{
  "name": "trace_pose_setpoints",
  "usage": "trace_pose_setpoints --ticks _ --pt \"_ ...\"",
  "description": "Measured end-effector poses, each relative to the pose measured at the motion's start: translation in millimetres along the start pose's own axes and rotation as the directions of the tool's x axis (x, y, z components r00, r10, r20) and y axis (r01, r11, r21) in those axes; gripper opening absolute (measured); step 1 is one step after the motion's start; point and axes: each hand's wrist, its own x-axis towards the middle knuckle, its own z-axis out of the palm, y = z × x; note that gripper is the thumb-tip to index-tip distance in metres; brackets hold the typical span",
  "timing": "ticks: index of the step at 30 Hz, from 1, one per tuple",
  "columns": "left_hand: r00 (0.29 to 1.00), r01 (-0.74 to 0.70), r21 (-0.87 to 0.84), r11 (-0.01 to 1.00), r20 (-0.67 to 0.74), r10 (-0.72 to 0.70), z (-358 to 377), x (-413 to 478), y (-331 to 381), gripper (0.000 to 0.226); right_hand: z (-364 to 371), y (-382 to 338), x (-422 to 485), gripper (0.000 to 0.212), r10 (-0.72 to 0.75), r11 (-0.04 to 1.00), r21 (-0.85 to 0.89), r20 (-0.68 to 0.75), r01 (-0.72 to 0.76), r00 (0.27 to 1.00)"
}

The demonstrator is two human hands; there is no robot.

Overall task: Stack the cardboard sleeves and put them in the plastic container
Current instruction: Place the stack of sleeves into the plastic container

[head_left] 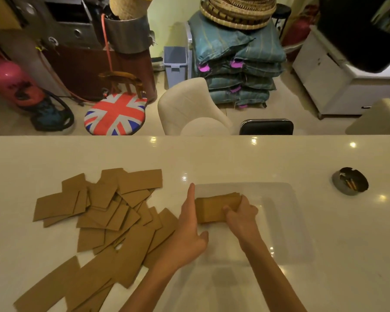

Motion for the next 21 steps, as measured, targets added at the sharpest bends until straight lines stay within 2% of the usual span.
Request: trace_pose_setpoints --ticks 2,5,6,7,8,9,10,12,14,16,18,21 --pt "1.0 -0.003 0.005 1.0 -0.011 0.003 0 1 -4 0.109 -1 0 1 0.081 -0.028 0.999 -0.019 0.004 0.028 1.0" --pt "1.0 -0.023 0.026 0.999 -0.013 0.024 -2 2 -5 0.107 -12 5 -4 0.089 -0.075 0.997 0.018 -0.07 0.076 0.995" --pt "1.0 -0.025 0.029 0.999 -0.016 0.025 -2 2 -5 0.107 -19 7 -6 0.088 -0.04 0.995 0.092 -0.088 0.048 0.995" --pt "1.0 -0.024 0.028 0.999 -0.02 0.025 -2 2 -5 0.106 -27 7 -10 0.082 0.024 0.963 0.27 -0.076 -0.003 0.997" --pt "0.999 -0.026 0.025 0.999 -0.024 0.026 -2 2 -6 0.106 -35 8 -15 0.072 0.094 0.863 0.5 -0.013 -0.075 0.995" --pt "0.999 -0.027 0.023 0.999 -0.029 0.027 -2 2 -7 0.105 -42 8 -21 0.062 0.15 0.683 0.708 0.103 -0.178 0.983" --pt "0.999 -0.025 0.023 0.999 -0.034 0.026 -1 2 -8 0.104 -48 8 -26 0.059 0.191 0.483 0.823 0.235 -0.299 0.953" --pt "0.999 -0.023 0.011 1.0 -0.049 0.023 0 4 -9 0.103 -51 2 -38 0.068 0.249 0.199 0.839 0.457 -0.507 0.854" --pt "0.997 -0.026 0.0 1.0 -0.068 0.026 2 6 -11 0.102 -38 -5 -43 0.072 0.24 0.01 0.808 0.57 -0.589 0.786" --pt "0.996 -0.037 0.016 0.999 -0.086 0.038 3 9 -14 0.1 -20 -10 -41 0.069 0.16 -0.104 0.777 0.629 -0.62 0.761" --pt "0.994 -0.039 0.04 0.998 -0.098 0.042 3 11 -16 0.099 -10 -17 -37 0.061 0.079 -0.155 0.761 0.645 -0.63 0.76" --pt "0.997 -0.03 0.056 0.998 -0.074 0.034 2 10 -12 0.104 -8 -24 -32 0.054 0.049 -0.133 0.76 0.646 -0.636 0.761"
